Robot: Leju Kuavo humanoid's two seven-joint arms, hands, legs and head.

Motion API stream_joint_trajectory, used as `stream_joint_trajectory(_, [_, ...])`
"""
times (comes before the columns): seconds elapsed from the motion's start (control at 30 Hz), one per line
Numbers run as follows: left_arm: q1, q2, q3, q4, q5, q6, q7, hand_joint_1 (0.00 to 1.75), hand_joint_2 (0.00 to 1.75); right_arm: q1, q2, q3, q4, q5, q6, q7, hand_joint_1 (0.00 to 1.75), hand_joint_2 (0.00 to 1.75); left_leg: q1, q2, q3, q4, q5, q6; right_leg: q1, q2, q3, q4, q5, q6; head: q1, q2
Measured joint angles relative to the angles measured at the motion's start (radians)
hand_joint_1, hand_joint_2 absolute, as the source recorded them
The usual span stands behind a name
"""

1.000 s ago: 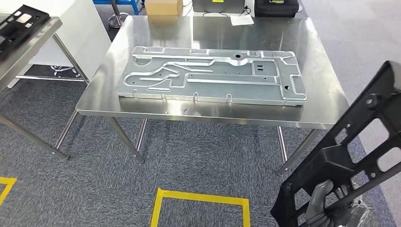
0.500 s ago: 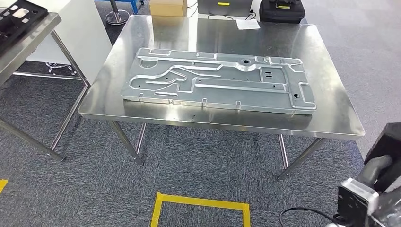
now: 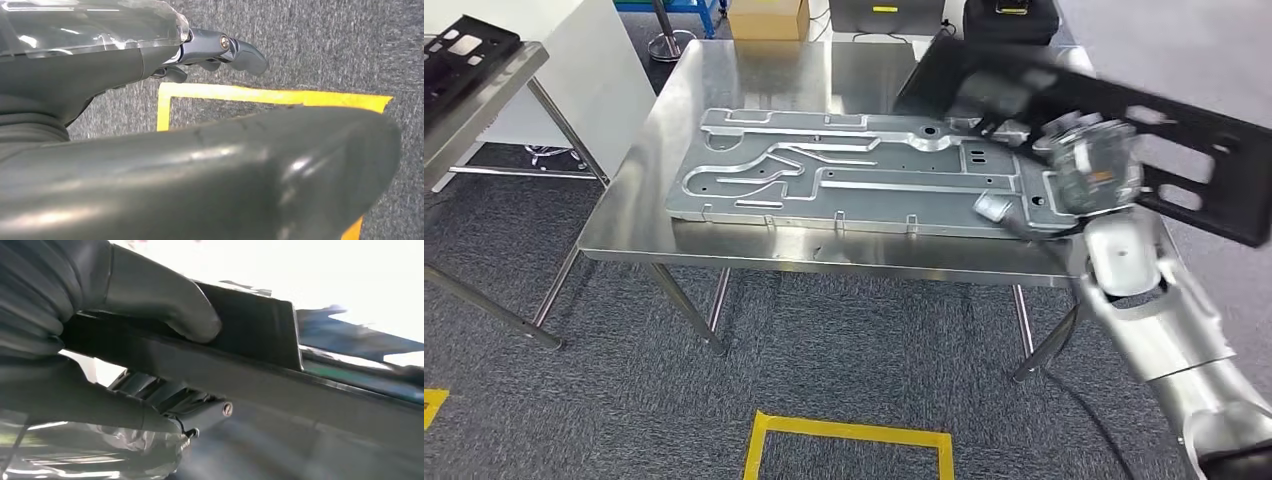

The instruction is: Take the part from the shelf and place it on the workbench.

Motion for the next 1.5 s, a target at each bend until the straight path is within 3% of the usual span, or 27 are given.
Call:
stream_joint_trajectory(0.07, [-0.002,0.004,-0.004,0.000,-0.003,-0.002,0.000,0.00,0.00,-0.026,0.002,0.097,0.067,-0.001,-0.008,-0.025,1.75,1.75,-0.008,0.001,0.053,-0.139,0.076,0.018,0.006,-0.016,0.004,0.000,-0.007,0.003,0.001,0.000])
stream_joint_trajectory(0.1, [-0.002,0.007,-0.006,0.001,-0.005,-0.002,0.000,0.00,0.00,-0.043,0.007,0.131,0.098,-0.003,-0.014,-0.022,1.75,1.75,-0.013,0.003,0.072,-0.189,0.098,0.024,0.007,-0.023,0.003,0.000,-0.010,0.005,0.001,0.000])
stream_joint_trajectory(0.17, [0.001,0.010,-0.007,0.002,-0.007,-0.003,0.000,0.00,0.00,-0.074,0.022,0.188,0.153,-0.005,-0.024,-0.024,1.75,1.75,-0.018,0.007,0.084,-0.221,0.104,0.030,0.006,-0.031,0.002,-0.003,-0.012,0.013,0.002,0.000])
stream_joint_trajectory(0.27, [-0.002,0.011,-0.009,0.002,-0.008,-0.003,0.000,0.00,0.00,-0.091,0.051,0.245,0.205,-0.004,-0.028,-0.037,1.75,1.75,-0.014,0.009,0.101,-0.245,0.108,0.039,0.005,-0.026,0.002,0.009,-0.024,0.026,0.002,0.000])
stream_joint_trajectory(0.33, [-0.008,0.011,-0.011,0.002,-0.009,-0.004,0.000,0.00,0.00,-0.101,0.064,0.266,0.230,-0.005,-0.030,-0.041,1.75,1.75,-0.010,0.009,0.113,-0.257,0.108,0.046,0.003,-0.015,-0.043,0.096,-0.063,0.032,0.003,0.000])
stream_joint_trajectory(0.4, [-0.011,0.011,-0.014,0.003,-0.010,-0.004,0.000,0.00,0.00,-0.110,0.071,0.282,0.254,-0.005,-0.032,-0.053,1.75,1.75,-0.009,0.008,0.119,-0.257,0.101,0.050,0.001,-0.009,-0.121,0.224,-0.105,0.037,0.003,0.000])
stream_joint_trajectory(0.43, [-0.010,0.011,-0.016,0.003,-0.012,-0.004,0.001,0.00,0.00,-0.112,0.076,0.291,0.265,-0.005,-0.032,-0.062,1.75,1.75,-0.009,0.006,0.124,-0.257,0.095,0.049,-0.001,-0.008,-0.149,0.259,-0.103,0.039,0.003,0.000])
stream_joint_trajectory(0.47, [-0.009,0.011,-0.018,0.003,-0.013,-0.004,0.002,0.00,0.00,-0.113,0.081,0.299,0.274,-0.005,-0.032,-0.069,1.75,1.75,-0.009,0.006,0.131,-0.255,0.089,0.048,-0.002,-0.008,-0.160,0.259,-0.082,0.040,0.003,0.000])
stream_joint_trajectory(0.53, [-0.009,0.011,-0.022,0.005,-0.014,-0.005,0.003,0.00,0.00,-0.117,0.091,0.313,0.287,-0.005,-0.033,-0.077,1.75,1.75,-0.009,0.005,0.148,-0.251,0.073,0.044,-0.004,-0.009,-0.128,0.155,0.006,0.038,0.003,0.000])
stream_joint_trajectory(0.6, [-0.010,0.011,-0.026,0.007,-0.015,-0.005,0.003,0.00,0.00,-0.127,0.098,0.324,0.297,-0.005,-0.033,-0.078,1.75,1.75,-0.012,0.004,0.158,-0.244,0.057,0.035,0.000,-0.009,-0.080,0.038,0.060,0.030,0.002,0.000])
stream_joint_trajectory(0.63, [-0.011,0.011,-0.027,0.008,-0.015,-0.005,0.003,0.00,0.00,-0.131,0.102,0.328,0.302,-0.005,-0.034,-0.077,1.75,1.75,-0.013,0.004,0.159,-0.242,0.051,0.029,0.003,-0.009,-0.066,0.007,0.064,0.024,0.001,0.000])
stream_joint_trajectory(0.73, [-0.012,0.011,-0.030,0.008,-0.015,-0.005,0.004,0.00,0.00,-0.134,0.114,0.335,0.313,-0.005,-0.035,-0.076,1.75,1.75,-0.012,0.006,0.162,-0.244,0.039,0.014,0.003,-0.004,-0.056,-0.009,0.047,0.008,0.000,0.000])
stream_joint_trajectory(0.8, [-0.013,0.012,-0.031,0.008,-0.014,-0.004,0.005,0.00,0.00,-0.133,0.123,0.336,0.318,-0.005,-0.039,-0.072,1.75,1.75,-0.011,0.006,0.147,-0.203,0.015,0.001,-0.003,-0.003,-0.041,-0.016,0.039,-0.003,-0.003,0.000])
stream_joint_trajectory(0.9, [-0.010,0.011,-0.031,0.009,-0.013,-0.003,0.006,0.00,0.00,-0.124,0.136,0.336,0.327,-0.005,-0.051,-0.064,1.75,1.75,0.000,0.006,0.041,-0.013,-0.047,-0.013,-0.003,-0.003,-0.018,-0.018,0.021,-0.012,-0.006,0.000])
stream_joint_trajectory(0.93, [-0.007,0.011,-0.031,0.010,-0.012,-0.003,0.007,0.00,0.00,-0.116,0.140,0.336,0.331,-0.005,-0.055,-0.061,1.75,1.75,0.002,0.006,0.006,0.036,-0.051,-0.016,-0.003,-0.001,-0.010,-0.018,0.014,-0.011,-0.006,0.000])
stream_joint_trajectory(0.97, [-0.005,0.011,-0.031,0.010,-0.011,-0.002,0.007,0.00,0.00,-0.107,0.143,0.336,0.334,-0.005,-0.058,-0.059,1.75,1.75,0.003,0.006,-0.014,0.049,-0.034,-0.016,-0.003,0.000,0.000,-0.017,0.006,-0.010,-0.006,0.000])
stream_joint_trajectory(1.0, [-0.003,0.011,-0.031,0.010,-0.009,-0.002,0.008,0.00,0.00,-0.099,0.146,0.335,0.339,-0.005,-0.062,-0.056,1.75,1.75,0.004,0.006,-0.015,0.022,0.004,-0.015,-0.003,0.002,0.011,-0.017,-0.003,-0.009,-0.006,0.000])
stream_joint_trajectory(1.07, [-0.001,0.011,-0.031,0.010,-0.008,-0.001,0.008,0.00,0.00,-0.087,0.153,0.330,0.346,-0.005,-0.072,-0.052,1.75,1.75,0.003,0.005,0.026,-0.107,0.098,-0.007,-0.003,0.003,0.036,-0.017,-0.021,-0.003,-0.006,0.000])
stream_joint_trajectory(1.1, [0.000,0.011,-0.031,0.010,-0.008,0.000,0.008,0.00,0.00,-0.084,0.156,0.326,0.350,-0.005,-0.078,-0.050,1.75,1.75,0.000,0.005,0.050,-0.166,0.125,-0.001,-0.002,0.005,0.044,-0.017,-0.028,0.001,-0.006,0.000])
stream_joint_trajectory(1.17, [0.000,0.011,-0.031,0.010,-0.008,0.001,0.009,0.00,0.00,-0.080,0.158,0.320,0.357,-0.005,-0.086,-0.048,1.75,1.75,-0.004,0.005,0.074,-0.222,0.125,0.011,0.000,0.007,0.049,-0.018,-0.035,0.012,-0.006,0.000])
stream_joint_trajectory(1.27, [0.002,0.011,-0.031,0.010,-0.008,0.004,0.009,0.00,0.00,-0.071,0.160,0.308,0.366,-0.005,-0.092,-0.048,1.75,1.75,-0.003,0.005,0.096,-0.245,0.108,0.029,-0.001,0.006,0.047,0.001,-0.037,0.029,-0.006,0.000])
stream_joint_trajectory(1.33, [0.002,0.011,-0.031,0.010,-0.008,0.006,0.009,0.00,0.00,-0.068,0.163,0.299,0.371,-0.005,-0.099,-0.047,1.75,1.75,-0.001,0.004,0.116,-0.254,0.101,0.041,-0.002,0.003,0.007,0.075,-0.061,0.036,-0.005,0.000])
stream_joint_trajectory(1.43, [0.004,0.011,-0.031,0.010,-0.007,0.007,0.009,0.00,0.00,-0.060,0.164,0.292,0.380,-0.005,-0.106,-0.046,1.75,1.75,-0.003,0.002,0.138,-0.255,0.081,0.049,-0.002,0.002,-0.115,0.244,-0.117,0.042,-0.003,0.000])
stream_joint_trajectory(1.47, [0.006,0.011,-0.031,0.010,-0.007,0.007,0.009,0.00,0.00,-0.054,0.164,0.292,0.384,-0.005,-0.106,-0.046,1.75,1.75,-0.003,0.001,0.149,-0.255,0.072,0.049,-0.003,0.002,-0.142,0.264,-0.116,0.043,-0.003,0.000])
stream_joint_trajectory(1.5, [0.008,0.011,-0.031,0.010,-0.007,0.007,0.009,0.00,0.00,-0.048,0.164,0.292,0.387,-0.005,-0.106,-0.046,1.75,1.75,-0.003,0.000,0.162,-0.254,0.062,0.048,-0.003,0.002,-0.151,0.247,-0.096,0.043,-0.003,0.000])
